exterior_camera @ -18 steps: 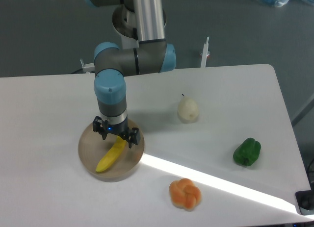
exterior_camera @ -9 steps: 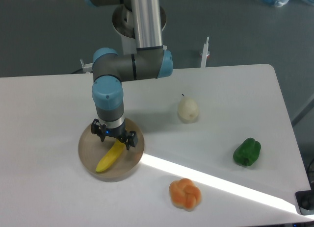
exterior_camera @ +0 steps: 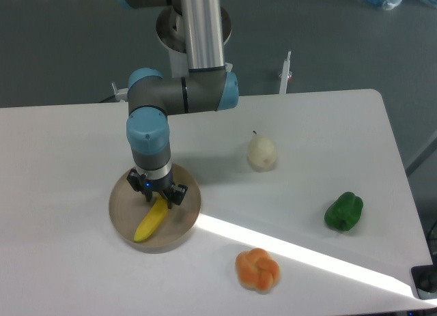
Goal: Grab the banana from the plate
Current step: 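Lower the gripper and close it around the banana's middle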
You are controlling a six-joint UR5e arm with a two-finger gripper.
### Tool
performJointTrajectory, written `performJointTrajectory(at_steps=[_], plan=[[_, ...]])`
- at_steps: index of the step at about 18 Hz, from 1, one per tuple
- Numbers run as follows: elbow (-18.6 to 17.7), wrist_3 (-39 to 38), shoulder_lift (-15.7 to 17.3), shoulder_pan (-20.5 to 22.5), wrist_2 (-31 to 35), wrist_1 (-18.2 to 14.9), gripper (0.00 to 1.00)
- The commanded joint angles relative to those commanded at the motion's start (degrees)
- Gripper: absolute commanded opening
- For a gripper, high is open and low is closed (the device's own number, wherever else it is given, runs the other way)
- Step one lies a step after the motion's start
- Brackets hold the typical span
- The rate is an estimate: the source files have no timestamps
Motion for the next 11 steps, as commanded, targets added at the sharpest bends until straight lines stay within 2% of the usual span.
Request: performJointTrajectory(at_steps=[3,5,11], plan=[[0.26,0.18,0.17,0.0,0.0,-0.09,0.46],[0.35,0.35,0.18,0.0,0.0,-0.09,0.37],[0.7,0.88,0.7,0.17,0.0,-0.09,0.32]])
